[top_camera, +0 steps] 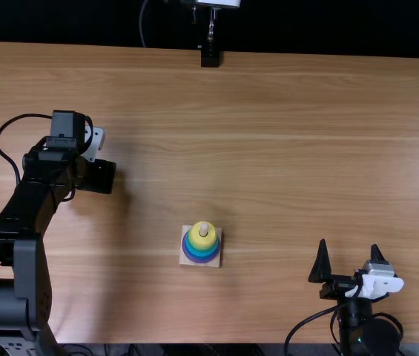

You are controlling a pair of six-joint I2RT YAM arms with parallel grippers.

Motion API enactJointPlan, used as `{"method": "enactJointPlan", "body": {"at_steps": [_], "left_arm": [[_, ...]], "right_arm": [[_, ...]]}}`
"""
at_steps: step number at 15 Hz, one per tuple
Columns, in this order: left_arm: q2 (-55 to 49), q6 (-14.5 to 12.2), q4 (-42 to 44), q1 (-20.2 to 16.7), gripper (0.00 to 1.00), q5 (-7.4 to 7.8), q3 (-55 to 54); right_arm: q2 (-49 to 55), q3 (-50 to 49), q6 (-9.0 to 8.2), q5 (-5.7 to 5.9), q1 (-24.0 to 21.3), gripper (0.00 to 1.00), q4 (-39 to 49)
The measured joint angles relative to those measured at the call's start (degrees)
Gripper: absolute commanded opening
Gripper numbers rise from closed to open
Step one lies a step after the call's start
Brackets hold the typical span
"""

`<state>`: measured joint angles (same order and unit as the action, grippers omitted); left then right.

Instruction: Build the Hanoi tower: stack the rings onto the peg from bottom to top in this color order: purple, dark blue, light blue, dark green, light green, yellow, orange.

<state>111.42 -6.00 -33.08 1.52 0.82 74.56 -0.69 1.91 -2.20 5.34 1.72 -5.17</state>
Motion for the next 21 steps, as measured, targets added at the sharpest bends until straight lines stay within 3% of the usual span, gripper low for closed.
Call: {"method": "enactJointPlan", "body": {"at_steps": [18,19,21], "left_arm": [[0.4,0.0,-2.5,0.0,0.76,0.00,0.0],[0.4,0.0,-2.6,0.0,0.71,0.00,0.0],[0.4,0.0,-2.6,0.0,0.48,0.02,0.0]], "right_arm": [[0.0,0.0,0.02,0.02,0.0,1.00,0.0],[0.0,0.0,0.02,0.00,0.0,1.00,0.0],[0.0,0.0,0.02,0.00,0.0,1.00,0.0]]}}
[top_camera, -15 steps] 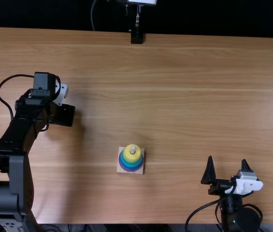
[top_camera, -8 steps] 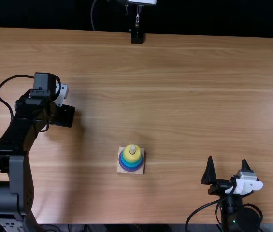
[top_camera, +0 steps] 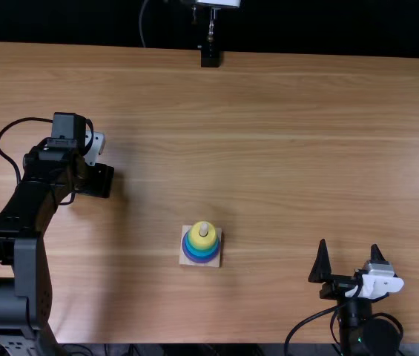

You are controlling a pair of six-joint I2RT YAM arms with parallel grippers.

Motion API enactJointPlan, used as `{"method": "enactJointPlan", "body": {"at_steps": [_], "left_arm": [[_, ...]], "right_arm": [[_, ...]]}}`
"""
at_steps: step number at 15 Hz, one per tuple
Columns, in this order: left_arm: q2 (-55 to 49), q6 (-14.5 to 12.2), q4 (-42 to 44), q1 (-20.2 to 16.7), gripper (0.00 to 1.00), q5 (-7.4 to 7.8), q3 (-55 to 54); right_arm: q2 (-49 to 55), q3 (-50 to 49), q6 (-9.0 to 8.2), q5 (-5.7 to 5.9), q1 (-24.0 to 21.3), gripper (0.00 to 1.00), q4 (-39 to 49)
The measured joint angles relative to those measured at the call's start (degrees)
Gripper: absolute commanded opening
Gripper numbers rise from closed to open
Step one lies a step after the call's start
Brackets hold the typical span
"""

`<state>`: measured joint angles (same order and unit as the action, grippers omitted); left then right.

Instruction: Build the Hanoi tower: stack the rings onto the peg from bottom to top in this color order: purple, dark blue, light blue, dark green, light green, yellow, orange.

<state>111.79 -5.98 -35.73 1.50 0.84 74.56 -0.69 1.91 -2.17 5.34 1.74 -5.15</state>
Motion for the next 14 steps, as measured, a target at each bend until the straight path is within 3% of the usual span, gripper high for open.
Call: {"method": "enactJointPlan", "body": {"at_steps": [5,11,14], "left_arm": [[0.0,0.0,0.0,0.0,0.00,-2.14,0.0],[0.0,0.0,-0.6,-0.1,0.00,-2.12,-0.1],[-1.4,0.0,-13.3,-0.1,0.00,-2.10,2.1]], "right_arm": [[0.0,0.0,-0.02,0.00,0.0,1.00,0.0],[0.0,0.0,0.02,0.00,0.0,1.00,0.0],[0.0,0.0,-0.02,0.00,0.0,1.00,0.0]]}}
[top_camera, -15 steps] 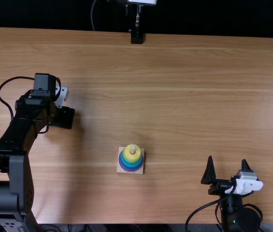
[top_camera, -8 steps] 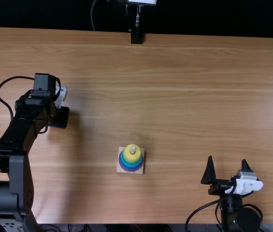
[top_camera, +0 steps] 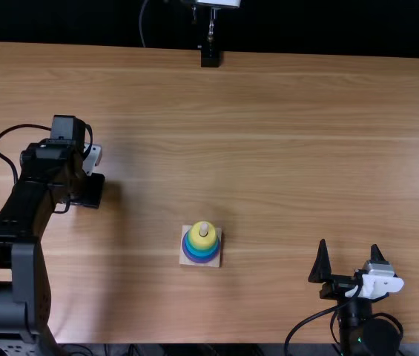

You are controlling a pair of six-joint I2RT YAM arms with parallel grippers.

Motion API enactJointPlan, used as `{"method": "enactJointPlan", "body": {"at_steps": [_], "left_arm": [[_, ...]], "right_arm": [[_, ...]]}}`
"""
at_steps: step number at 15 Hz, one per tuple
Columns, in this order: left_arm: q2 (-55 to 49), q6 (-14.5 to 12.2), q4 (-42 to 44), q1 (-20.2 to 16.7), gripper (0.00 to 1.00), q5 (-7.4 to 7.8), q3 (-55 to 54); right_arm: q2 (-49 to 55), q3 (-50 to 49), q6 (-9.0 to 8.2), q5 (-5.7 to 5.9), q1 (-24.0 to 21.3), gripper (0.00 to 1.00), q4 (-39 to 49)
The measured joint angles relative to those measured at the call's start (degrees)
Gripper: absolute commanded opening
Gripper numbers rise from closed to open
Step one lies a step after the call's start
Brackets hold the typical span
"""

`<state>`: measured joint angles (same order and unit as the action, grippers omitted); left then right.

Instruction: Build the Hanoi tower: stack the rings onto the peg from bottom to top in this color order: purple, dark blue, light blue, dark green, light green, yellow, orange.

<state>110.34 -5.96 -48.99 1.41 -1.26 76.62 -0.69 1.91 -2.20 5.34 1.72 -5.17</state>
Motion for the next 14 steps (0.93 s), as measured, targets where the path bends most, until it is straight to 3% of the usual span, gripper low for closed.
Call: {"method": "enactJointPlan", "body": {"at_steps": [3,9,12,14], "left_arm": [[-5.4,0.0,-8.2,1.1,0.00,0.00,4.7],[-17.7,0.1,-21.2,8.1,0.00,0.11,7.9],[-20.3,0.8,-24.3,15.5,0.00,0.17,11.4],[-20.5,3.1,-26.7,20.2,0.00,0.22,12.7]], "right_arm": [[0.0,0.0,0.02,0.02,0.0,1.00,0.0],[0.0,0.0,0.02,0.00,0.0,1.00,0.0],[0.0,0.0,0.02,0.00,0.0,1.00,0.0],[0.0,0.0,0.02,0.00,0.0,1.00,0.0]]}}
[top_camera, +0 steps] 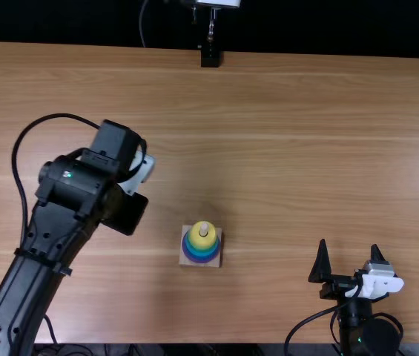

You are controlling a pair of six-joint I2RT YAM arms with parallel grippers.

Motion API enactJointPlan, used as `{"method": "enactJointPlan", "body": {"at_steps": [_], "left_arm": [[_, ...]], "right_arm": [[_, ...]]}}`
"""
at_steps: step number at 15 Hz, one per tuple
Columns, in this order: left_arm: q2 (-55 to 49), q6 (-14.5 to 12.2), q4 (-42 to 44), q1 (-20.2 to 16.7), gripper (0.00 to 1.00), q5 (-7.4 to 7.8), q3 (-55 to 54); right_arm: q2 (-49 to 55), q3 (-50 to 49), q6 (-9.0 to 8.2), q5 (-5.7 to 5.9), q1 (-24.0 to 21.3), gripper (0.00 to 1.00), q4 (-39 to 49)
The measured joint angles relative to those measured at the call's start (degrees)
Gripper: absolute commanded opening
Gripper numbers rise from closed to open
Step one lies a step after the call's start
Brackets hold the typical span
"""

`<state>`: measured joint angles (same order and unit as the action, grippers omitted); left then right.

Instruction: Build the Hanoi tower: stack the rings onto the peg from bottom to top in this color order: purple, dark blue, light blue, dark green, light green, yellow, orange.

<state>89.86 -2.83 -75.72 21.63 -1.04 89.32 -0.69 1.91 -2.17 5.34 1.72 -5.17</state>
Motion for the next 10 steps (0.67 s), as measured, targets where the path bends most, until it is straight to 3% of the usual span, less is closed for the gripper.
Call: {"method": "enactJointPlan", "body": {"at_steps": [6,10], "left_arm": [[0.1,7.5,-0.2,11.9,0.00,0.00,5.6],[3.0,9.4,-0.3,16.2,0.00,-0.02,6.9]], "right_arm": [[0.0,0.0,0.00,0.00,0.0,1.00,0.0],[0.0,0.0,0.00,0.00,0.0,1.00,0.0]]}}
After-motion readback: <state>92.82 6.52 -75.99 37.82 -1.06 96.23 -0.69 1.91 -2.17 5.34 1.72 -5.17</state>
